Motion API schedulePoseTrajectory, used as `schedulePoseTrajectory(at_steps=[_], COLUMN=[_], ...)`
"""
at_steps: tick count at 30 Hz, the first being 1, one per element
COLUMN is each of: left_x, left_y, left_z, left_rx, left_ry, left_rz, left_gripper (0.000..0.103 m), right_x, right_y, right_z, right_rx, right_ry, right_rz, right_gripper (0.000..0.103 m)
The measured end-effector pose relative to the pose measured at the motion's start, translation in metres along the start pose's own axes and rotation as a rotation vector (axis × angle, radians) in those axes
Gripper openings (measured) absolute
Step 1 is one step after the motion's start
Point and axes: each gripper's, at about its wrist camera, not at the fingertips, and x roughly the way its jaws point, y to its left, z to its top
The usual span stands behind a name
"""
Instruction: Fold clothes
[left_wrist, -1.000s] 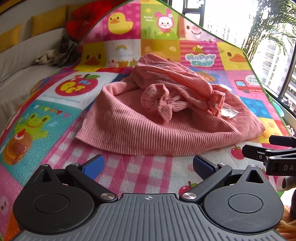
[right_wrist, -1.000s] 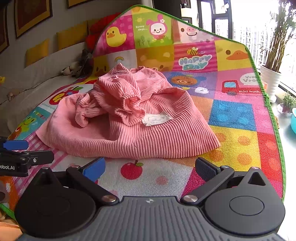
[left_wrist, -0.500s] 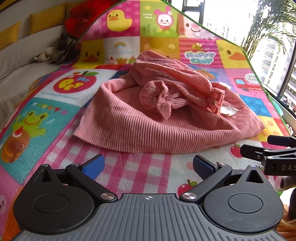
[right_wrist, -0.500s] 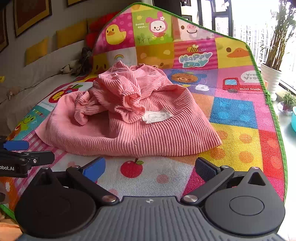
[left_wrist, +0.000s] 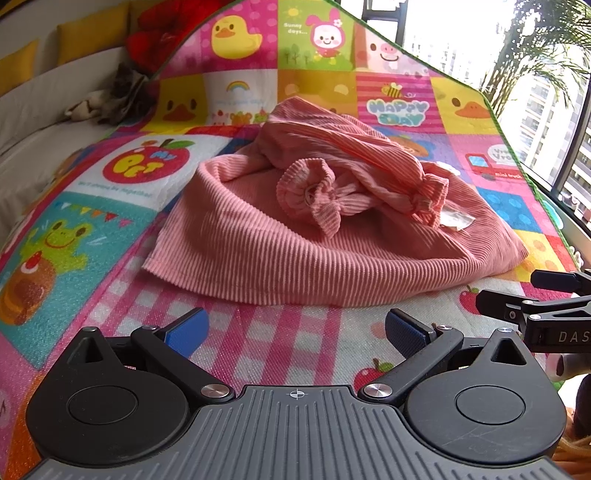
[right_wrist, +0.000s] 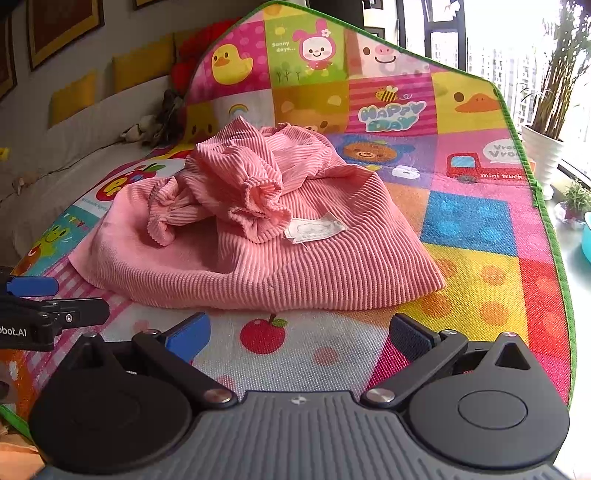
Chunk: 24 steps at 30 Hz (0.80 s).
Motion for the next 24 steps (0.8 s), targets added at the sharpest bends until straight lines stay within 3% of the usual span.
schedulePoseTrajectory(at_steps=[7,12,18,24], left_x=[0.006,0.016,0.03,0.076], left_y=[0.001,0.01,0.02,0.03], left_z=[0.001,0.03,0.063,0.088], left_rx=[-0.003,-0.009,-0.017,-0.044], left_ry=[0.021,0.004,-0.014,0.034], left_rz=[-0.012,-0.036,-0.064,-0.075], left_gripper=[0.103,0.103,0.103,0.103], right_x=[0.004,0.007,0.024,0.079], right_y=[0.002,0.001,-0.014,-0.037], right_z=[0.002,0.01,0.06,0.102], right_rx=[-0.016,-0.055,-0.075,0.084], right_ry=[0.019,0.025,-0.022,0.06], right_rz=[-0.003,-0.003,-0.013,0.045], right_gripper=[0.103,0.103,0.103,0.103])
